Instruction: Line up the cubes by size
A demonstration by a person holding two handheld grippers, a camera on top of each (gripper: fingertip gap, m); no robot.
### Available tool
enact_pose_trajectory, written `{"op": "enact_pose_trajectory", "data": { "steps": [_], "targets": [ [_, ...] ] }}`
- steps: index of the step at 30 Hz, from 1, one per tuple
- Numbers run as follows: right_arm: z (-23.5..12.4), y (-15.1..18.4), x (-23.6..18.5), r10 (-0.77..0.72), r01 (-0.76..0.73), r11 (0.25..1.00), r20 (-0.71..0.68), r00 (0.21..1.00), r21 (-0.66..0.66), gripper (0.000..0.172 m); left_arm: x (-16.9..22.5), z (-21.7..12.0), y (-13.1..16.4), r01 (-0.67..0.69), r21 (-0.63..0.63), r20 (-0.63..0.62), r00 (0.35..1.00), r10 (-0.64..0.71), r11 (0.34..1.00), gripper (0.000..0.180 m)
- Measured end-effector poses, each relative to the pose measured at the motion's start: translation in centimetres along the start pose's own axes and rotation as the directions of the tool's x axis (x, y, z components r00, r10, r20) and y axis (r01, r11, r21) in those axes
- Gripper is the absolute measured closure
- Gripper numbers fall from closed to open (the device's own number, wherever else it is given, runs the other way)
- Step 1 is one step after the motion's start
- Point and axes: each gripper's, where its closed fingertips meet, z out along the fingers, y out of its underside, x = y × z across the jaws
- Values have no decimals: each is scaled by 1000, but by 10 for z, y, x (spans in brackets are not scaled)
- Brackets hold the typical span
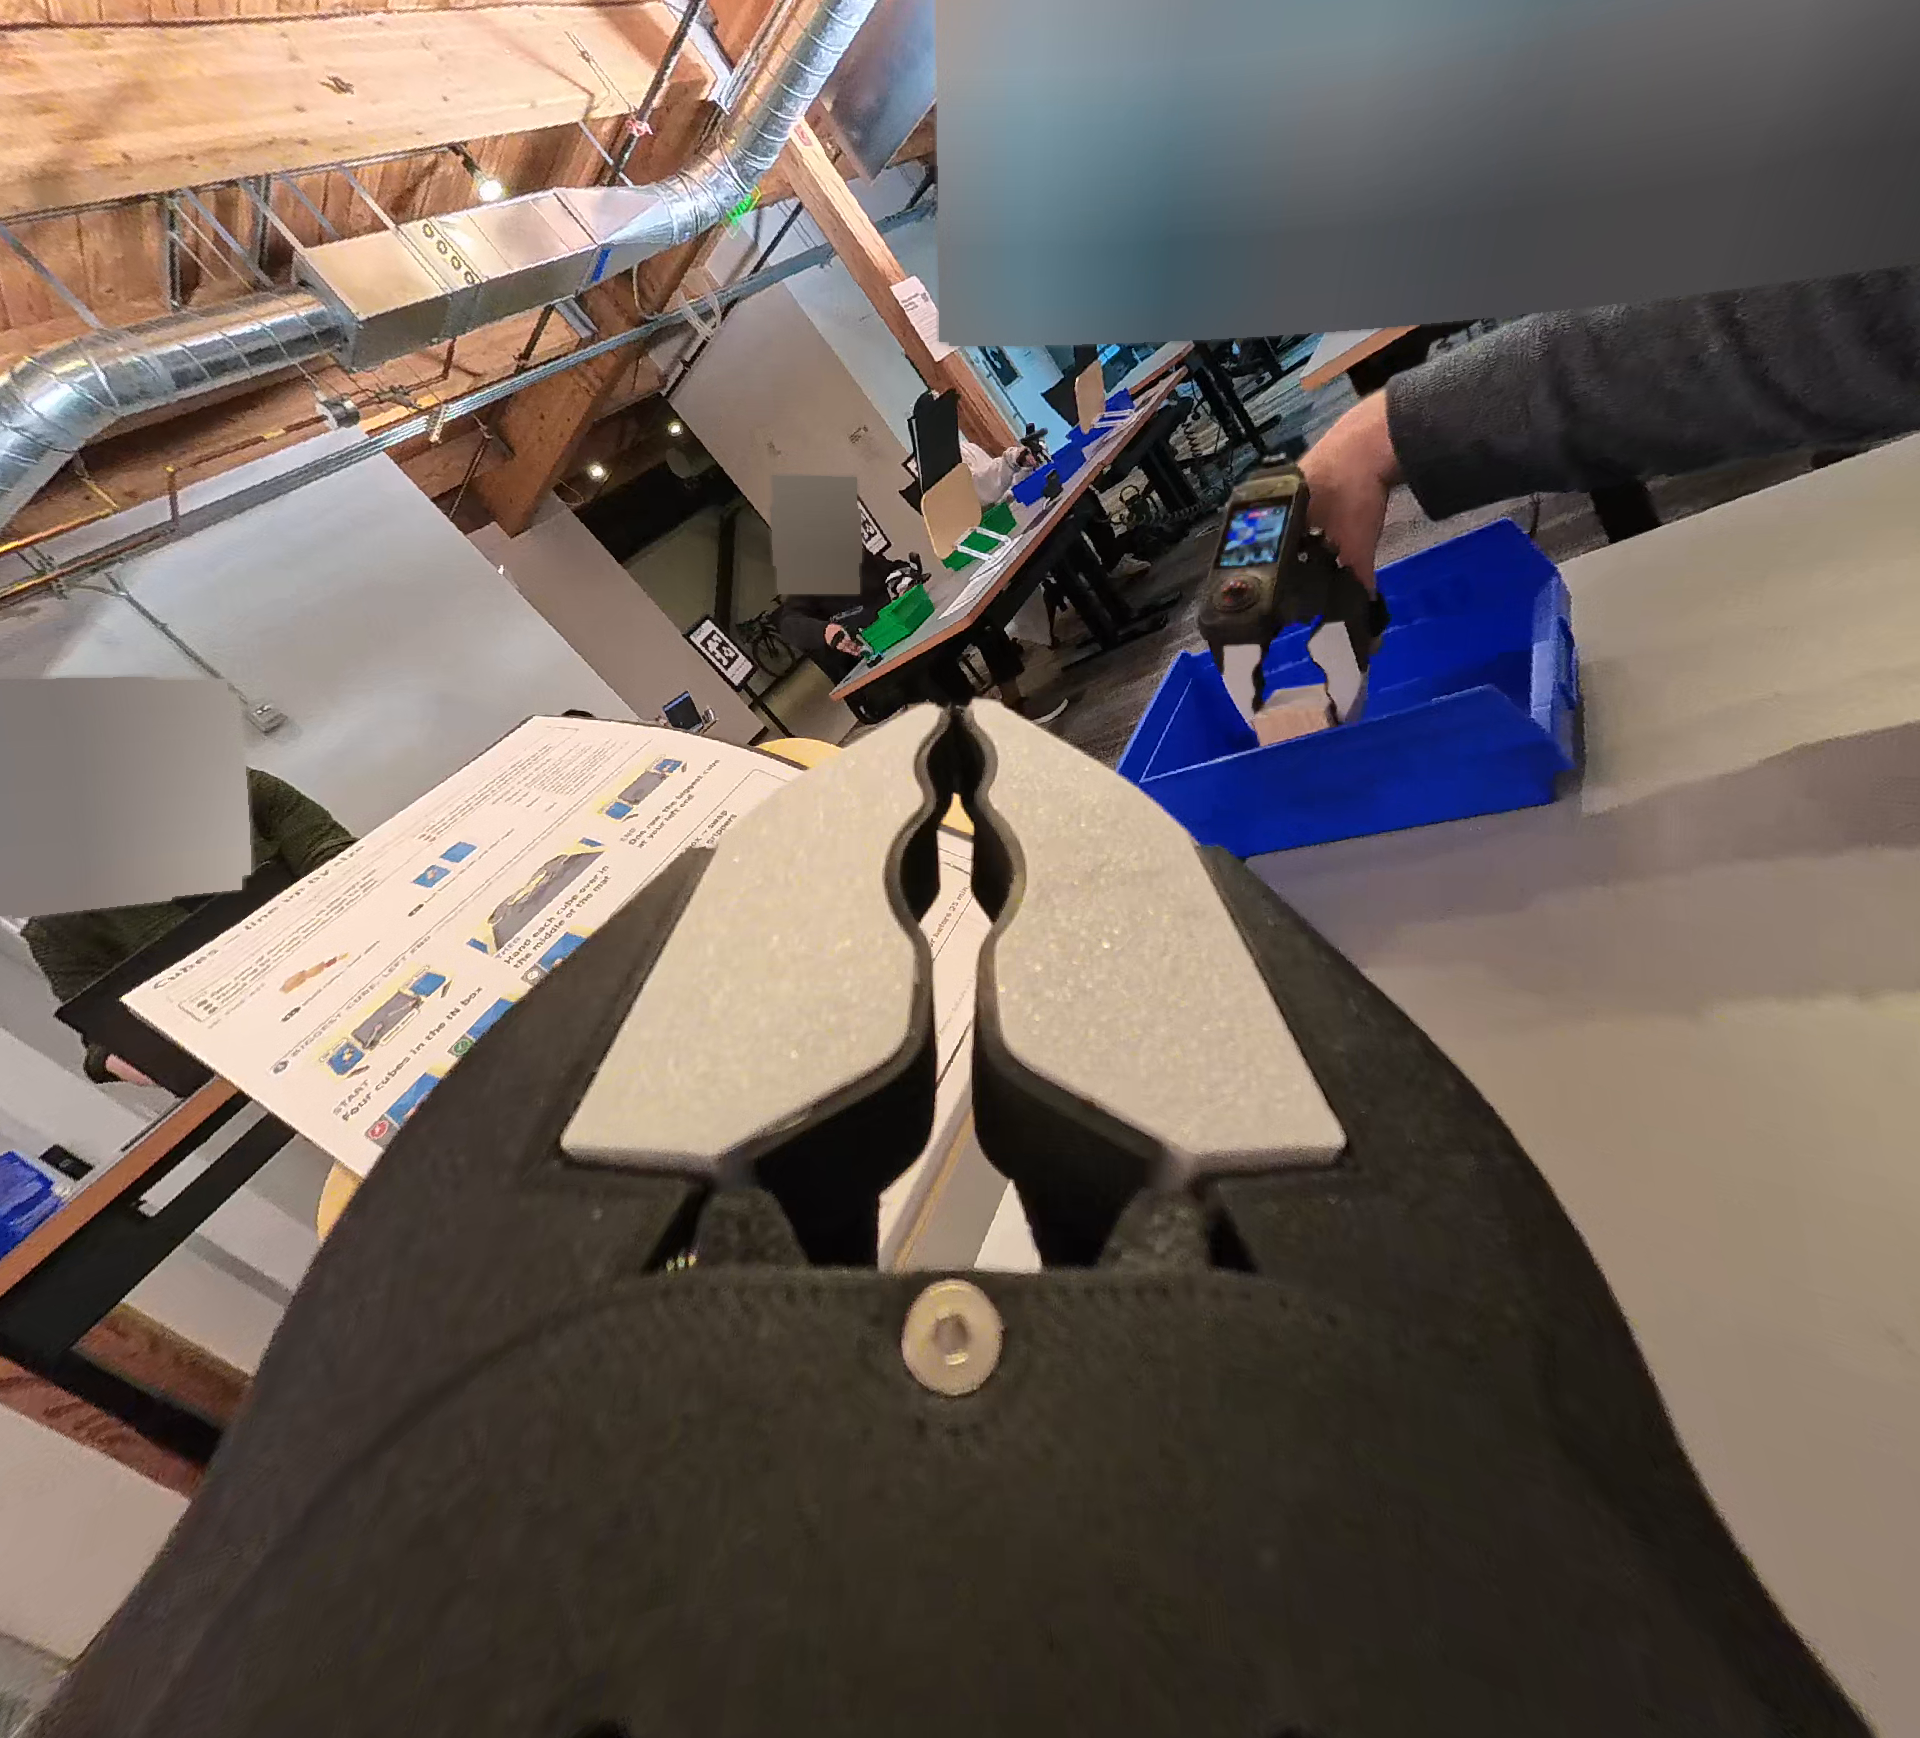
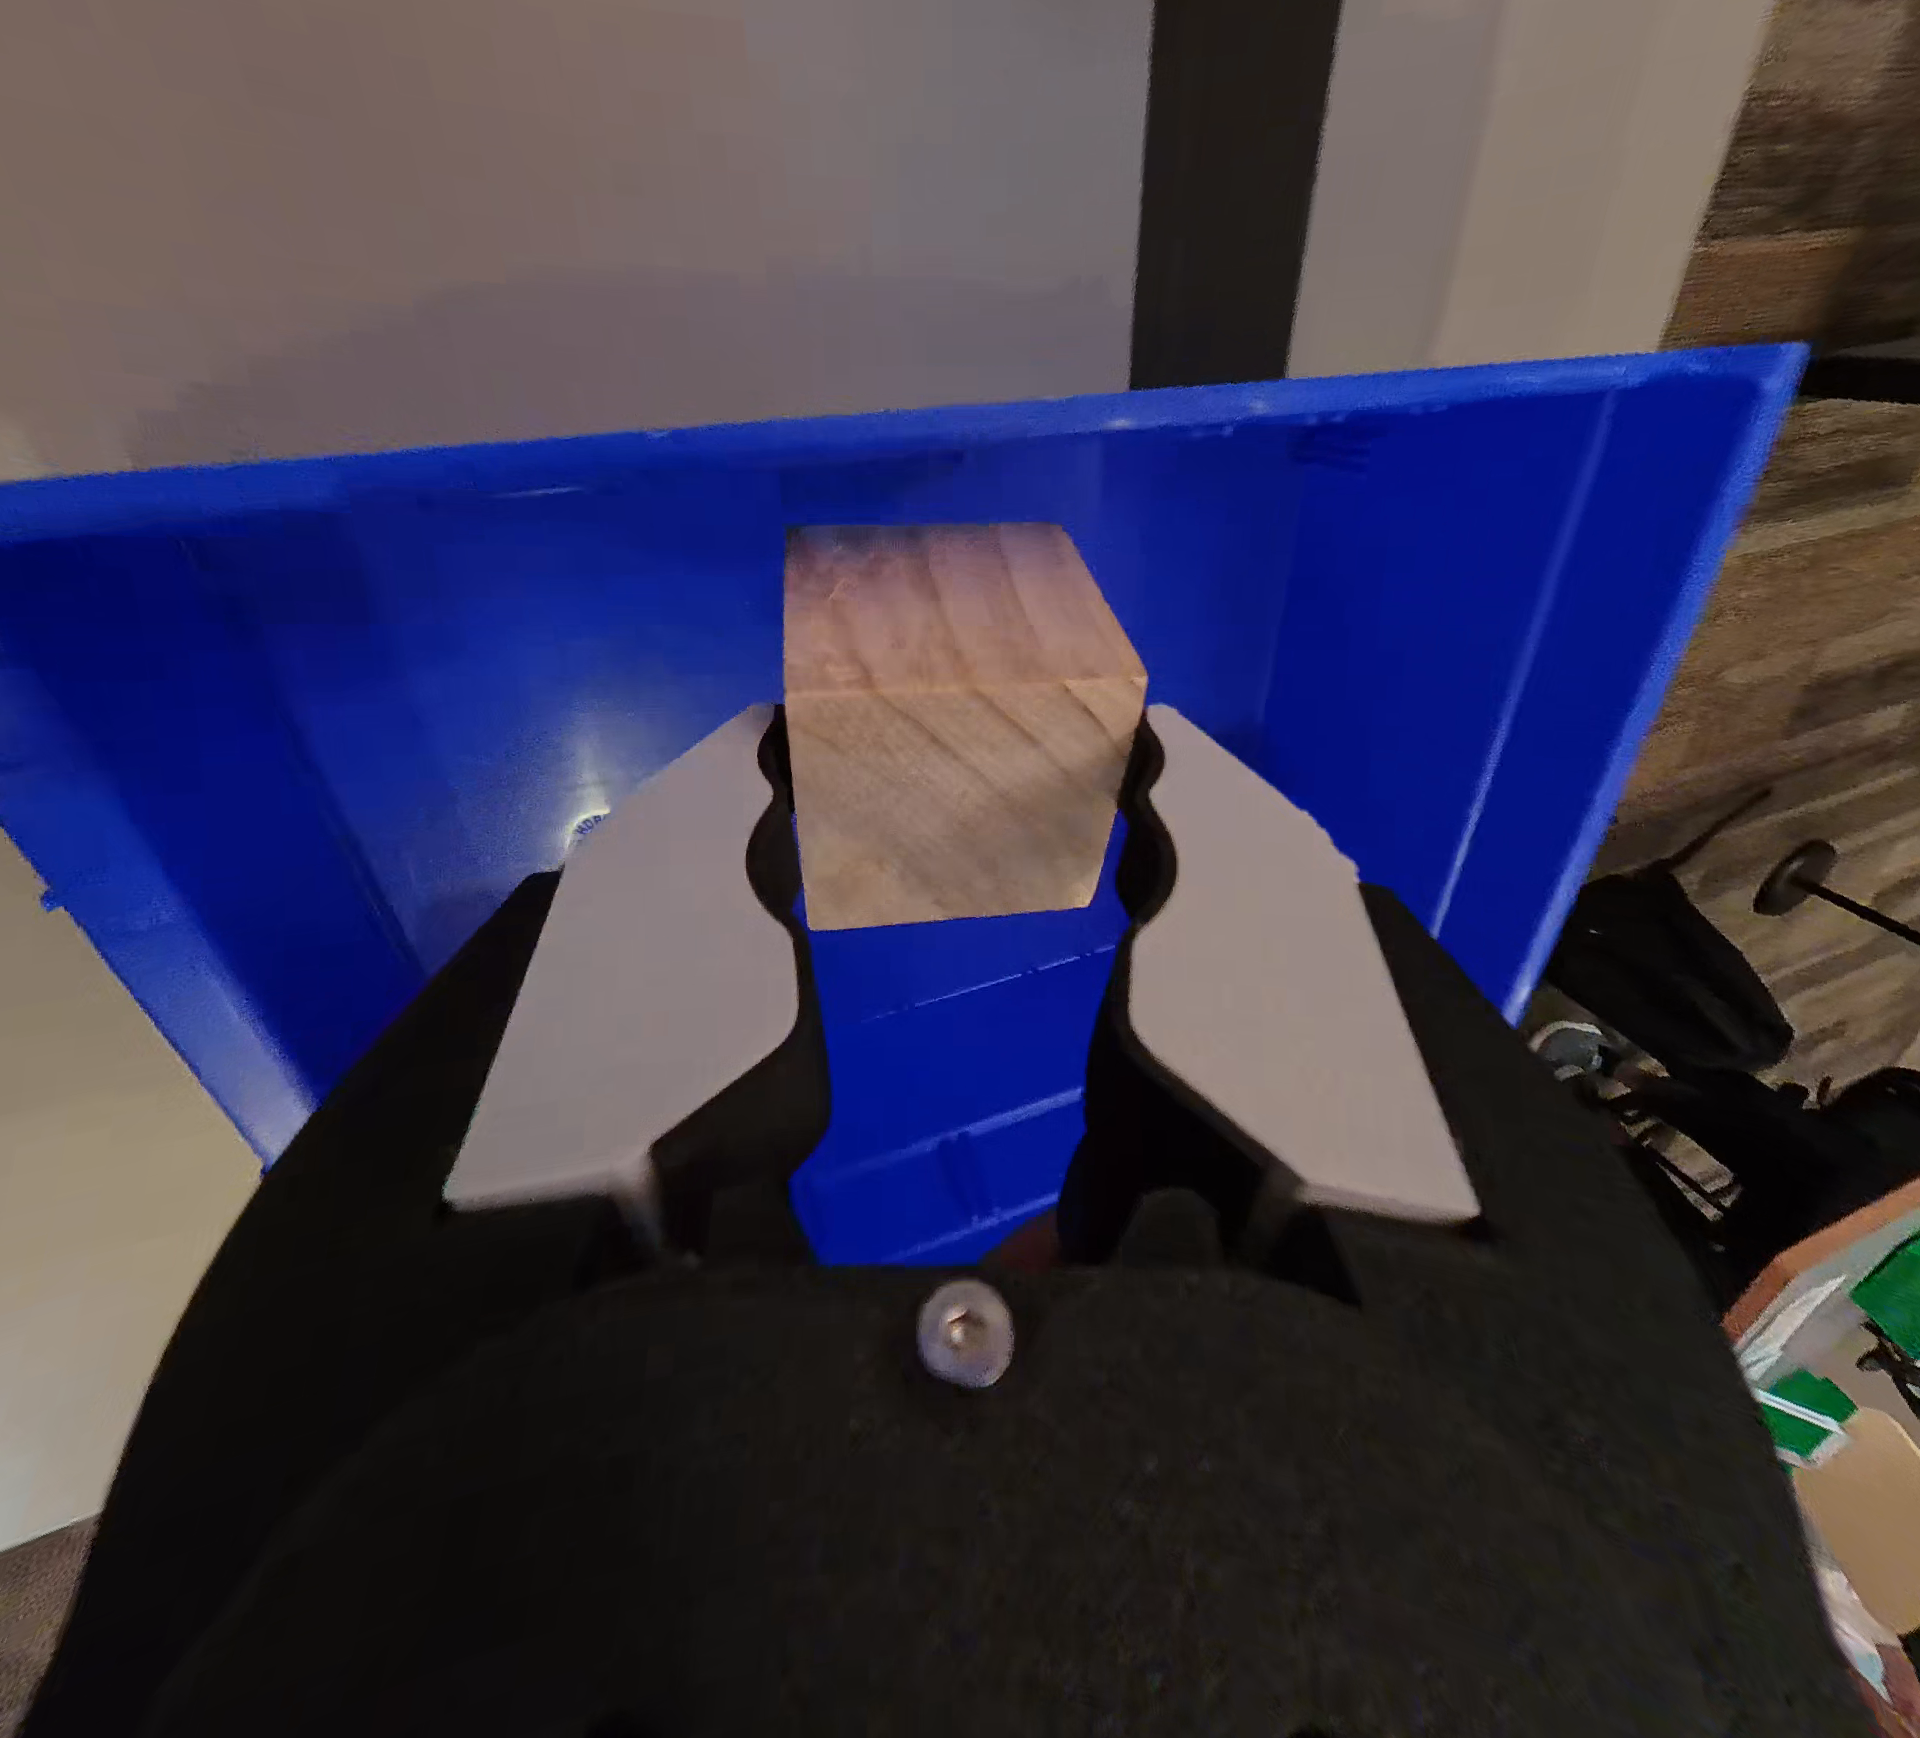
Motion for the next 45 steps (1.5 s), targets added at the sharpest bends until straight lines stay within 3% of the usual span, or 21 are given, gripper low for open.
{"op": "enact_pose_trajectory", "data": {
  "steps": [12,31,34,37,40,42,45],
  "targets": [
    [43,8,-4,-65,76,992,103,993,-104,112,1,5,9,-14,-30,-5,1000,14,999,180],
    [46,-5,-2,-89,107,988,161,983,-110,110,4,9,19,-13,-55,-19,1000,12,998,180],
    [30,-7,3,-55,65,993,101,993,-95,95,4,10,20,-14,-63,-20,1000,13,998,180],
    [-7,-3,16,-33,29,994,-34,999,-108,97,4,9,18,-12,-63,-24,1000,11,998,180],
    [-63,-11,29,19,-41,996,-260,966,-80,114,4,9,16,-14,-69,-17,1000,13,998,180],
    [-104,-21,31,55,-94,993,-433,900,-69,127,5,9,15,-24,-81,-10,1000,24,996,180],
    [-151,-72,6,176,-122,984,-569,803,133,141,9,12,8,-11,-64,-16,1000,10,998,180]
  ]
}}
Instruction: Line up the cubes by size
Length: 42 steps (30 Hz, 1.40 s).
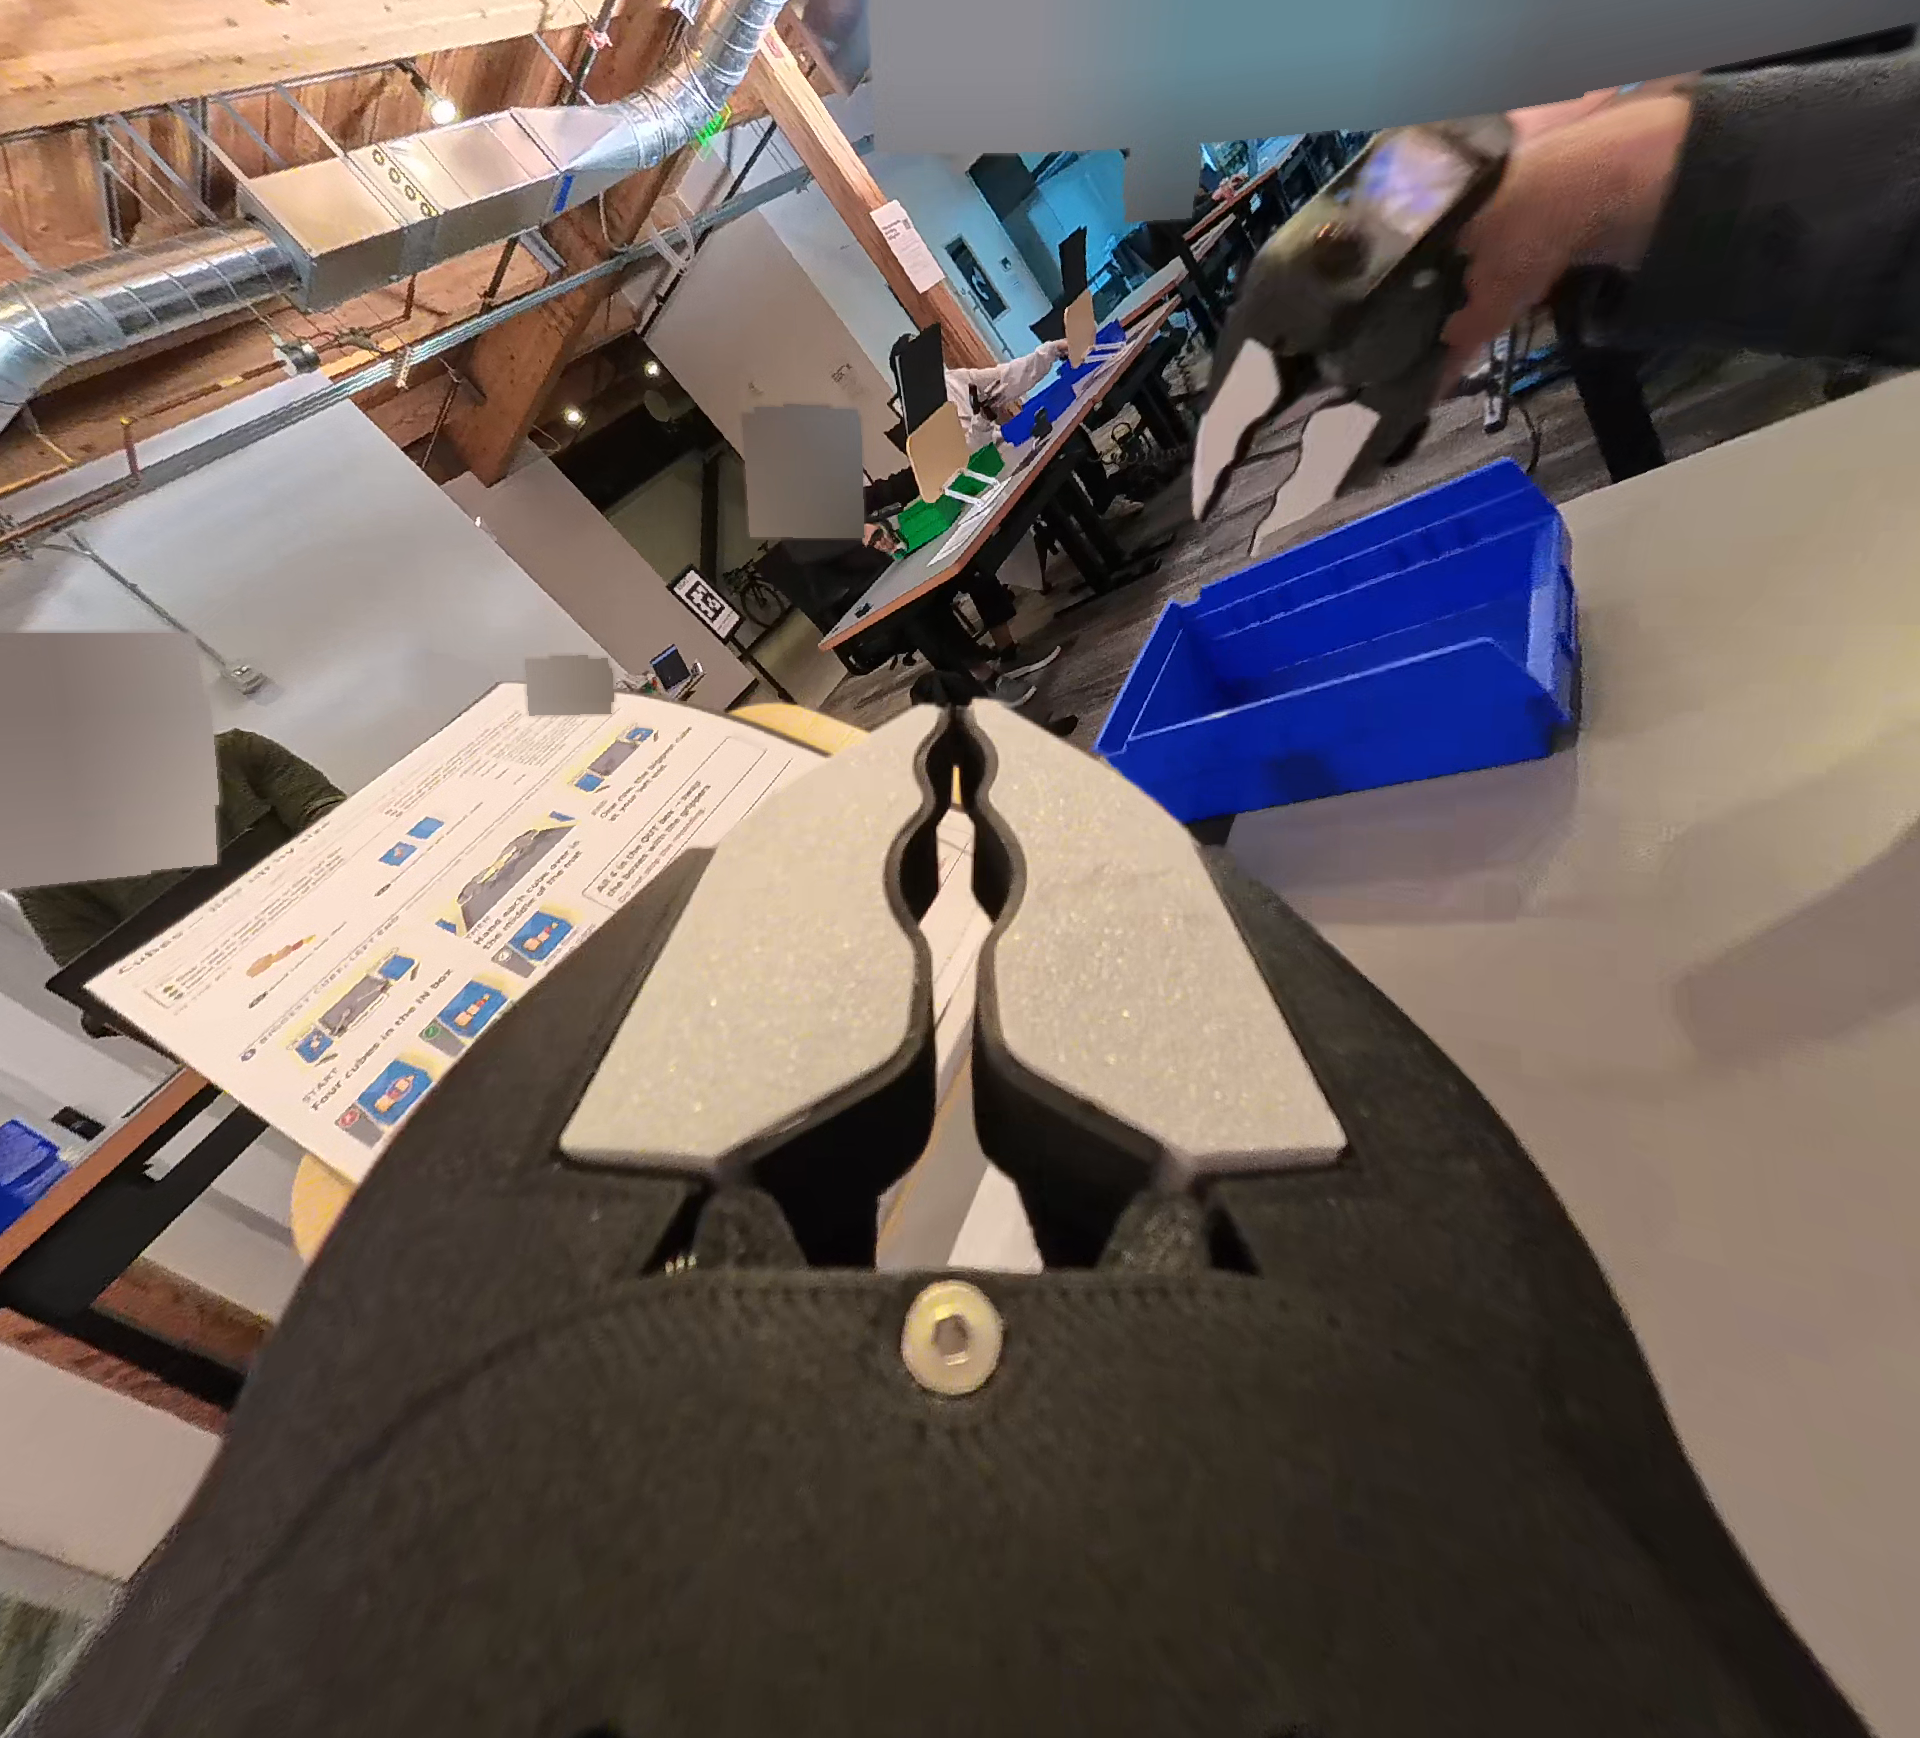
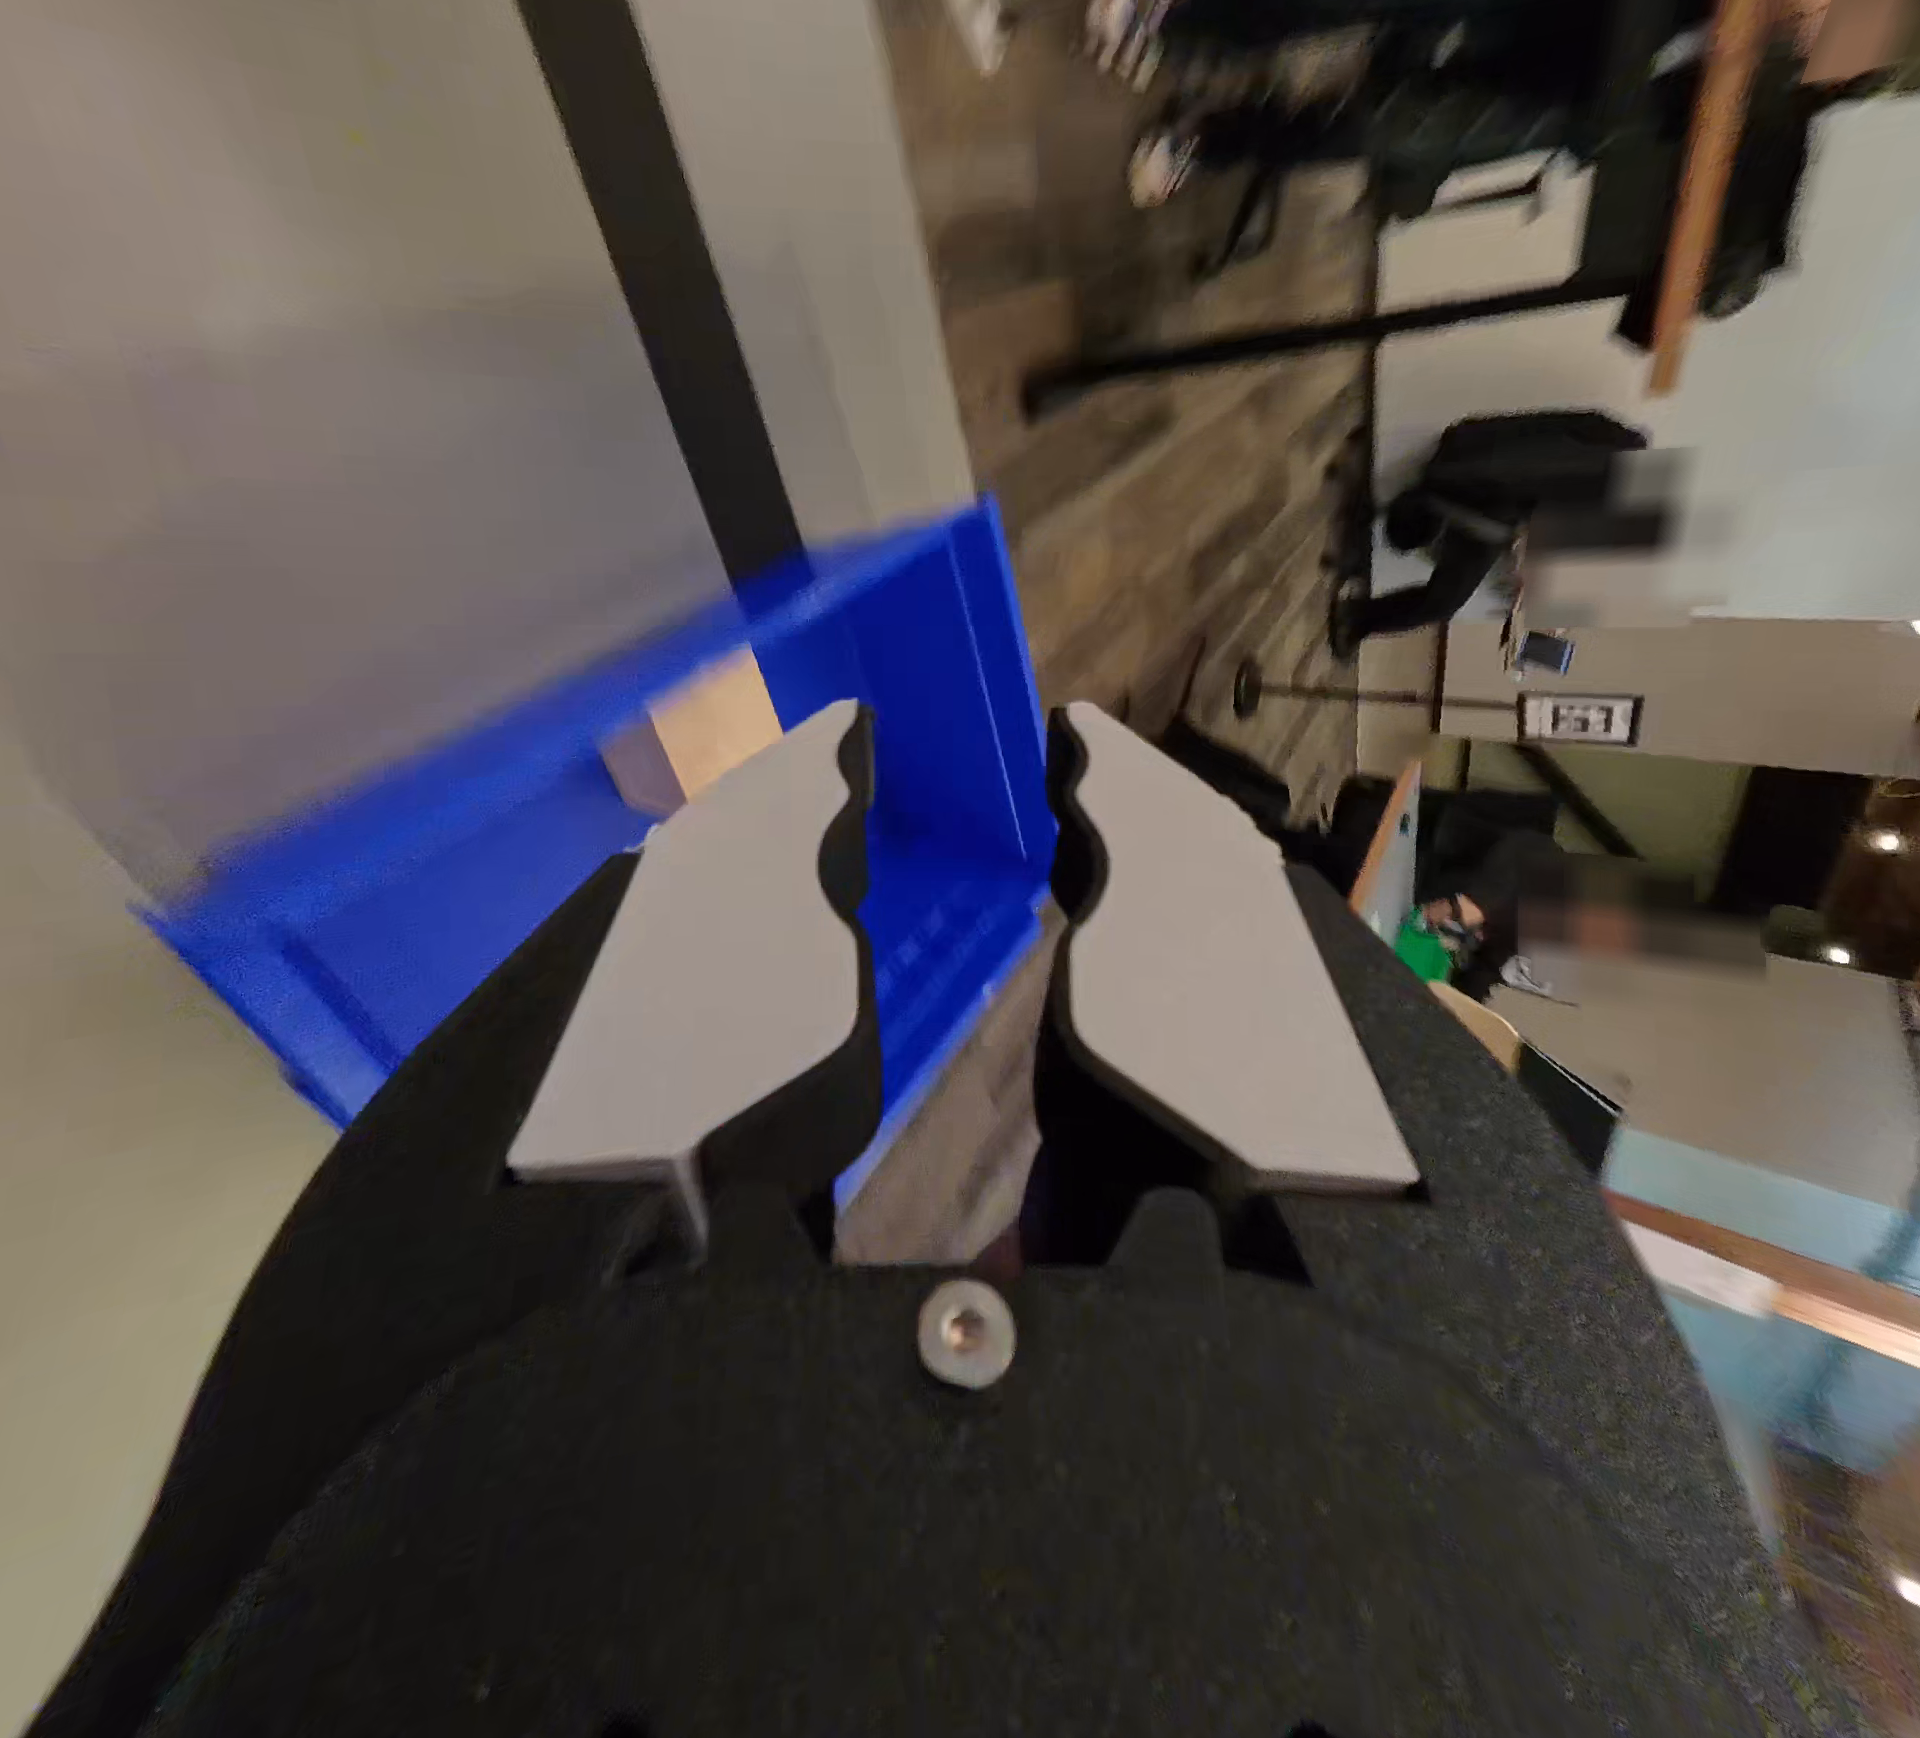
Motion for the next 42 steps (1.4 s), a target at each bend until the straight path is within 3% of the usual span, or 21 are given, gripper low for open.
{"op": "enact_pose_trajectory", "data": {
  "steps": [3,7,11,16,20,27,33,36,38,42],
  "targets": [
    [-41,-81,-28,236,-222,922,-5,972,318,155,4,6,0,15,-1,10,1000,-15,1000,180],
    [-64,-174,-75,425,-444,662,185,886,604,163,16,14,20,89,-35,34,996,-88,995,180],
    [-45,-234,-113,499,-576,478,335,799,663,164,38,16,58,203,-84,44,979,-200,976,180],
    [2,-273,-136,560,-636,335,395,728,695,164,35,8,98,152,-187,126,983,-130,970,180],
    [26,-282,-150,583,-598,309,349,734,740,168,30,8,105,226,-150,133,969,-207,962,180],
    [36,-290,-183,485,-480,418,258,836,771,168,32,17,120,213,-194,145,972,-187,958,180],
    [52,-283,-185,497,-536,422,308,811,731,164,24,7,117,169,-229,145,980,-138,959,169],
    [57,-280,-185,509,-566,418,333,794,711,163,3,-19,112,51,-335,167,986,6,941,155],
    [57,-281,-186,498,-562,419,337,799,713,162,-24,-53,114,-21,-446,207,970,126,895,154],
    [59,-285,-192,470,-536,457,320,823,710,160,-73,-126,140,33,-588,190,977,98,808,152]
  ]
}}
